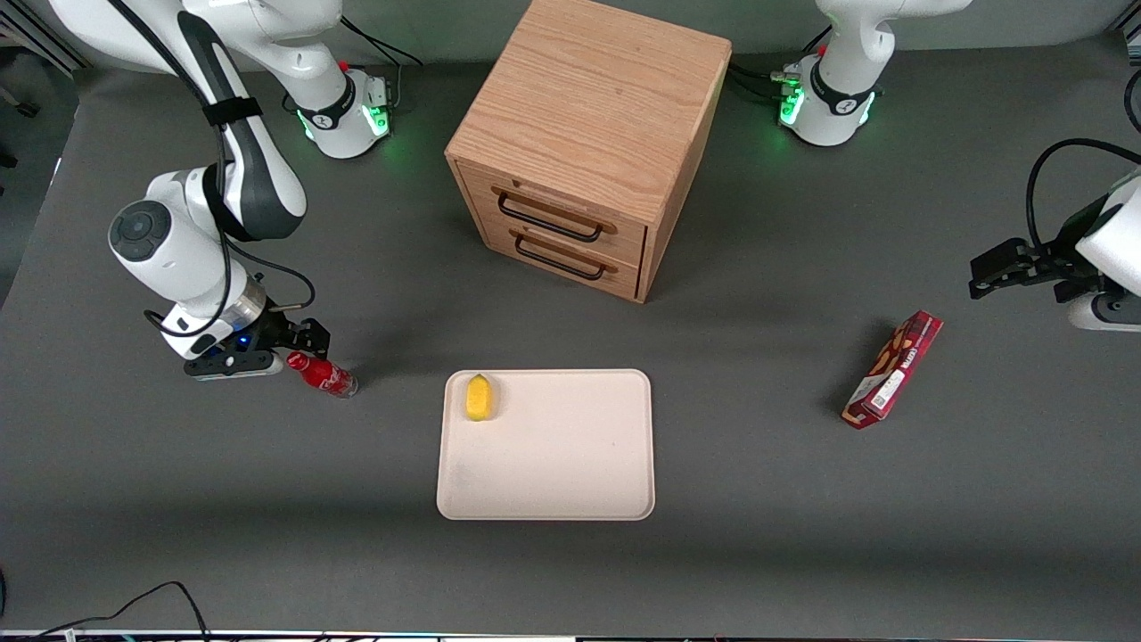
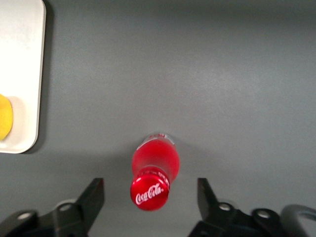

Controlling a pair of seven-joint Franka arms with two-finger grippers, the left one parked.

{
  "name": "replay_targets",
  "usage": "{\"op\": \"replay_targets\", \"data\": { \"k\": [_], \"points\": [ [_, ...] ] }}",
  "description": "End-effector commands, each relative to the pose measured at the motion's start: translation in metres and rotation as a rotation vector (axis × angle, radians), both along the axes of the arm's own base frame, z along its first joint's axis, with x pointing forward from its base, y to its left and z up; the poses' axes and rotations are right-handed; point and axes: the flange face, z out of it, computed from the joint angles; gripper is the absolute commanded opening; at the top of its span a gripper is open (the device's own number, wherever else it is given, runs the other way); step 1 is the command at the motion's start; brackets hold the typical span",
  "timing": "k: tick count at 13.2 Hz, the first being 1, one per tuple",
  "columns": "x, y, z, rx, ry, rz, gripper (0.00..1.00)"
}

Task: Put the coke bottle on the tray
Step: 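Close the right gripper around the bottle's neck, then carry the held bottle with the right gripper onto the white tray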

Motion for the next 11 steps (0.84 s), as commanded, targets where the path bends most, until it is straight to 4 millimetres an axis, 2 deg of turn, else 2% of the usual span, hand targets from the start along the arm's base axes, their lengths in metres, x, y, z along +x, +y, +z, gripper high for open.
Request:
{"op": "replay_targets", "data": {
  "k": [1,2,3,5,6,8,11],
  "points": [
    [0.005,0.0,0.003,-0.008,-0.015,0.021,0.26],
    [0.005,-0.001,0.003,-0.009,-0.013,0.023,0.06],
    [0.005,-0.002,0.004,-0.009,-0.012,0.023,0.0],
    [0.01,-0.002,0.013,-0.009,-0.021,0.022,0.0],
    [0.014,-0.004,0.025,-0.011,-0.009,0.019,0.0],
    [0.031,-0.004,0.074,-0.021,0.079,0.012,0.0],
    [0.043,-0.008,0.182,-0.026,0.2,-0.017,0.0]
  ]
}}
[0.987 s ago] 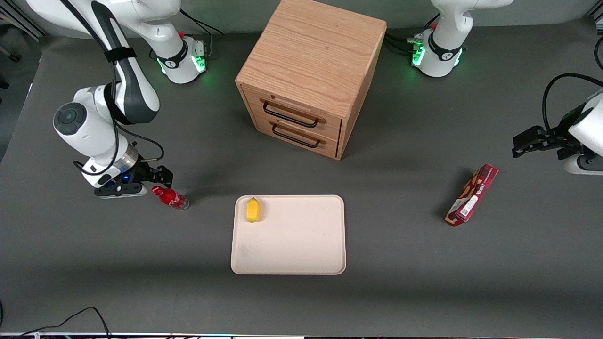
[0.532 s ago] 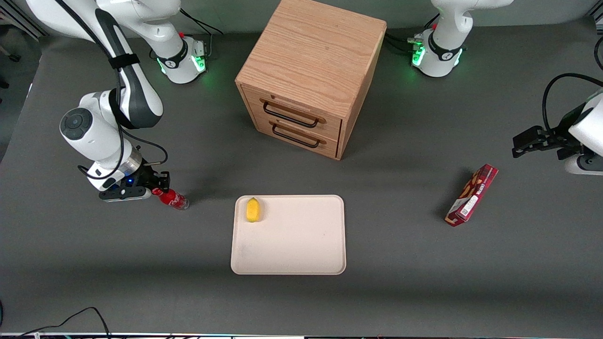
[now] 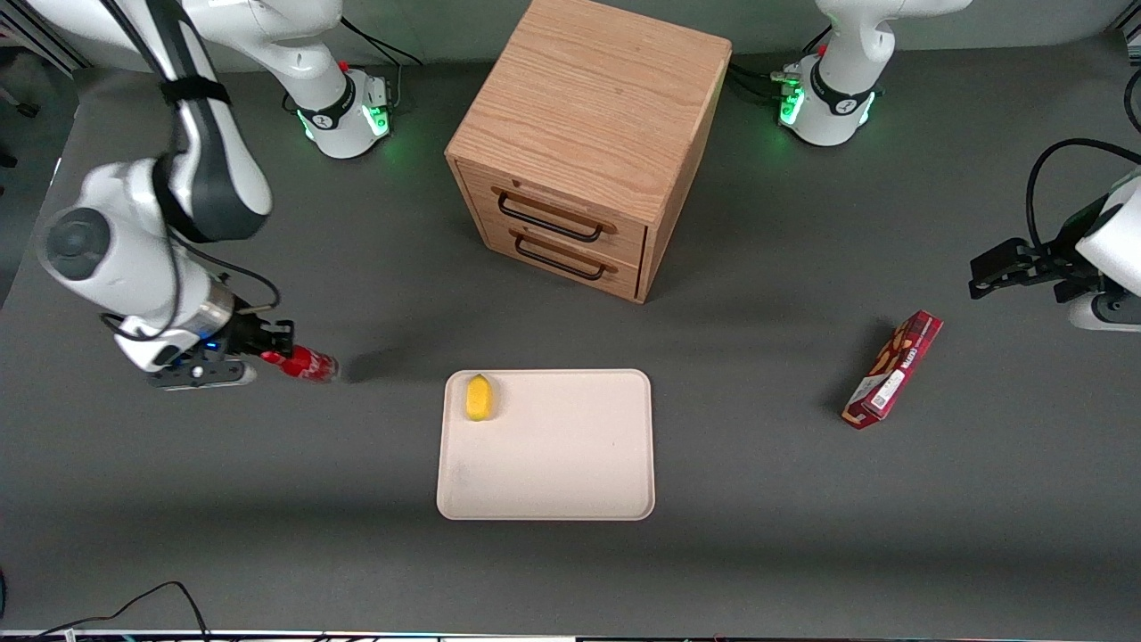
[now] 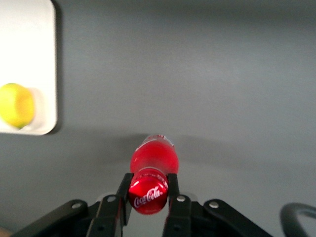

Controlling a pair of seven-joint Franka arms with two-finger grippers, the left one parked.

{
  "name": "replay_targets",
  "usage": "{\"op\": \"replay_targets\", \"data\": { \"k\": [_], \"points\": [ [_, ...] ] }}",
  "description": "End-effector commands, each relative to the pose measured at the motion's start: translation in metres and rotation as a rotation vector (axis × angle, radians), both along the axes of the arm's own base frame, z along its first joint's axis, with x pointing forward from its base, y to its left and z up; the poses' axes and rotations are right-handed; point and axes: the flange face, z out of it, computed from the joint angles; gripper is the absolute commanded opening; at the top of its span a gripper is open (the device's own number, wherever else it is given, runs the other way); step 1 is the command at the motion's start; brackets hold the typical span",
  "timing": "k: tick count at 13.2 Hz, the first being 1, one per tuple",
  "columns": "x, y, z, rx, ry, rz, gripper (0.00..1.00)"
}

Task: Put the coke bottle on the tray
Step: 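Carry the held bottle with the right gripper onto the white tray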

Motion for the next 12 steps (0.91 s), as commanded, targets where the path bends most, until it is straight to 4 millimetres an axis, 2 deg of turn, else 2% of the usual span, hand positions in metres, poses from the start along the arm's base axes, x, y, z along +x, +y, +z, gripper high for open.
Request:
{"op": "replay_targets", "data": {
  "k": [1,2,3,4,5,6,7,8,9,12],
  "points": [
    [0.009,-0.007,0.113,-0.007,0.062,-0.011,0.0],
    [0.008,-0.01,0.147,-0.004,0.067,-0.015,0.0],
    [0.01,-0.01,0.171,-0.003,0.072,-0.017,0.0],
    [0.018,-0.01,0.189,-0.007,0.065,-0.02,0.0],
    [0.03,-0.006,0.196,-0.015,0.046,-0.022,0.0],
    [0.043,0.001,0.192,-0.018,0.036,-0.04,0.0],
    [0.057,0.016,0.179,-0.017,0.037,-0.074,0.0],
    [0.067,0.039,0.168,-0.019,0.03,-0.07,0.0],
    [0.077,0.072,0.15,-0.023,0.027,-0.049,0.0],
    [0.103,0.149,0.095,0.006,-0.042,-0.147,0.0]
  ]
}}
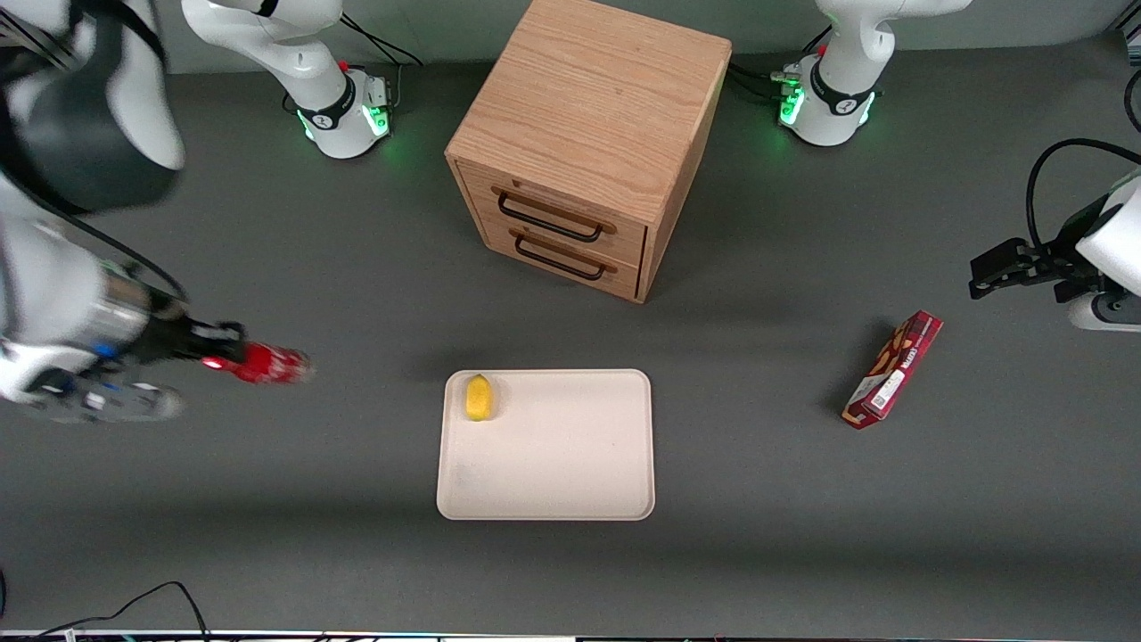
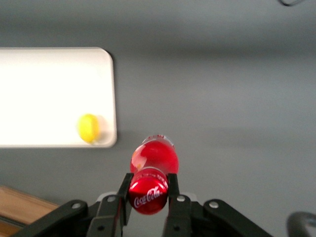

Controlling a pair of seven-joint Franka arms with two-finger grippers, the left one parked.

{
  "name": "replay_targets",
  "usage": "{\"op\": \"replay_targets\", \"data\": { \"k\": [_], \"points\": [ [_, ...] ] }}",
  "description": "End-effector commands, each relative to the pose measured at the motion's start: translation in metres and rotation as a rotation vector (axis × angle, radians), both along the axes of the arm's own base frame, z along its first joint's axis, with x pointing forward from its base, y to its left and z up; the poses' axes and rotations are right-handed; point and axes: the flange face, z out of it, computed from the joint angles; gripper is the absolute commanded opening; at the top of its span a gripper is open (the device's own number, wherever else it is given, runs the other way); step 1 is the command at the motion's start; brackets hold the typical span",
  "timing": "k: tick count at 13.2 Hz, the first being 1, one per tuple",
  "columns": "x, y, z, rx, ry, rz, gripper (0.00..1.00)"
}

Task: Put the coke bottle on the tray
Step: 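Carry the held bottle with the right gripper onto the white tray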

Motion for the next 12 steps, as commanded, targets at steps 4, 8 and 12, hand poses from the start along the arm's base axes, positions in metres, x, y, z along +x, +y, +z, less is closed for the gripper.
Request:
{"op": "replay_targets", "data": {
  "k": [4,8,12],
  "points": [
    [0.04,0.123,-0.102,0.051,-0.157,-0.169,0.0],
    [0.054,0.146,-0.173,0.044,-0.212,-0.195,0.0],
    [0.06,0.147,-0.203,0.014,-0.24,-0.187,0.0]
  ]
}}
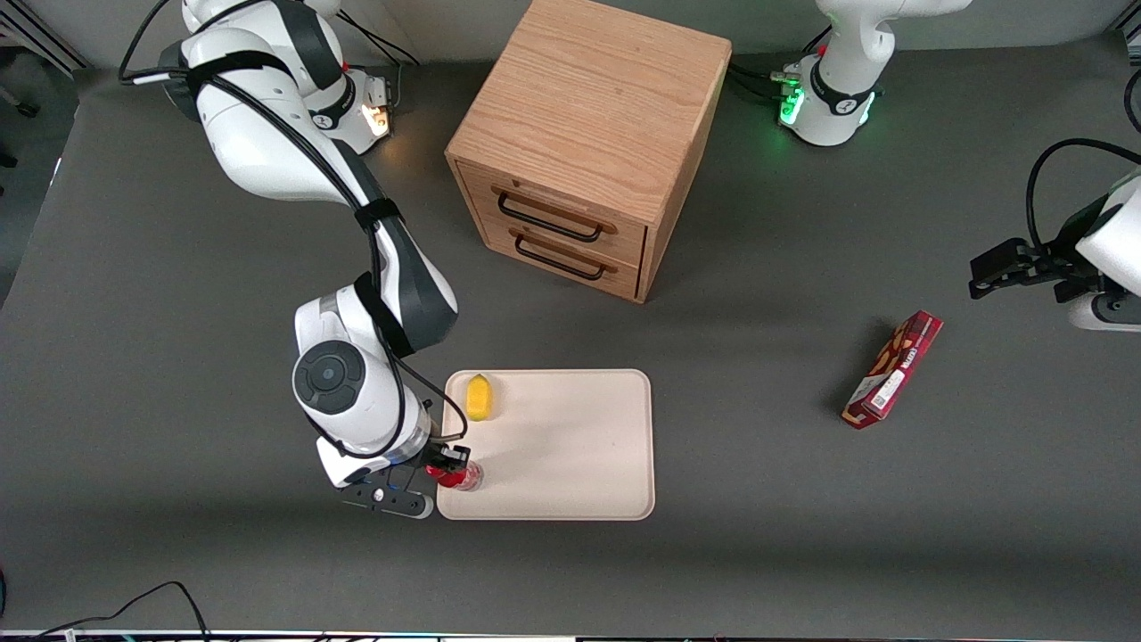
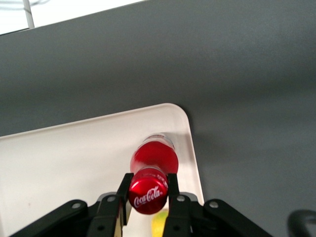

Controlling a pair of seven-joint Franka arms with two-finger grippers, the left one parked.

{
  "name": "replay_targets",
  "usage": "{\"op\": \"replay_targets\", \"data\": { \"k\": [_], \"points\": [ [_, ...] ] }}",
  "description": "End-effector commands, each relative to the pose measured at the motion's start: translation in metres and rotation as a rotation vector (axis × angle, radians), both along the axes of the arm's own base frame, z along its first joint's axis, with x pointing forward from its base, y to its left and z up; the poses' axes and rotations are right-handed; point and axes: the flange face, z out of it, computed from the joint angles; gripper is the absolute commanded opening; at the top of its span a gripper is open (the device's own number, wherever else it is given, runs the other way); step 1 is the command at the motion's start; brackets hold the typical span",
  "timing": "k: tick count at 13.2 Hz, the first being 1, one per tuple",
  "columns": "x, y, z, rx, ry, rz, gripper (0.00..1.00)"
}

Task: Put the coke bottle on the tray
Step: 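Lower the bottle onto the tray and open the right gripper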

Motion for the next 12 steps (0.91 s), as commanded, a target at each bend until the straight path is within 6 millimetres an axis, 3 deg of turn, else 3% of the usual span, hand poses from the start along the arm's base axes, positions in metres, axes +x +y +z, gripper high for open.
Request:
{"op": "replay_targets", "data": {
  "k": [1,2,3,4,5,7,10,12],
  "points": [
    [0.005,0.007,-0.002,-0.041,-0.054,-0.033,0.0],
    [0.005,0.007,-0.003,-0.04,-0.053,-0.051,0.22],
    [0.005,0.008,-0.004,-0.042,-0.053,-0.049,0.55],
    [0.005,0.007,-0.004,-0.057,-0.058,-0.044,0.93],
    [0.005,0.006,-0.006,-0.082,-0.064,-0.036,1.0],
    [-0.002,0.0,0.005,-0.101,-0.042,-0.037,1.0],
    [-0.039,-0.035,0.075,-0.133,0.075,-0.028,1.0],
    [-0.066,-0.085,0.126,-0.107,0.184,0.062,1.0]
  ]
}}
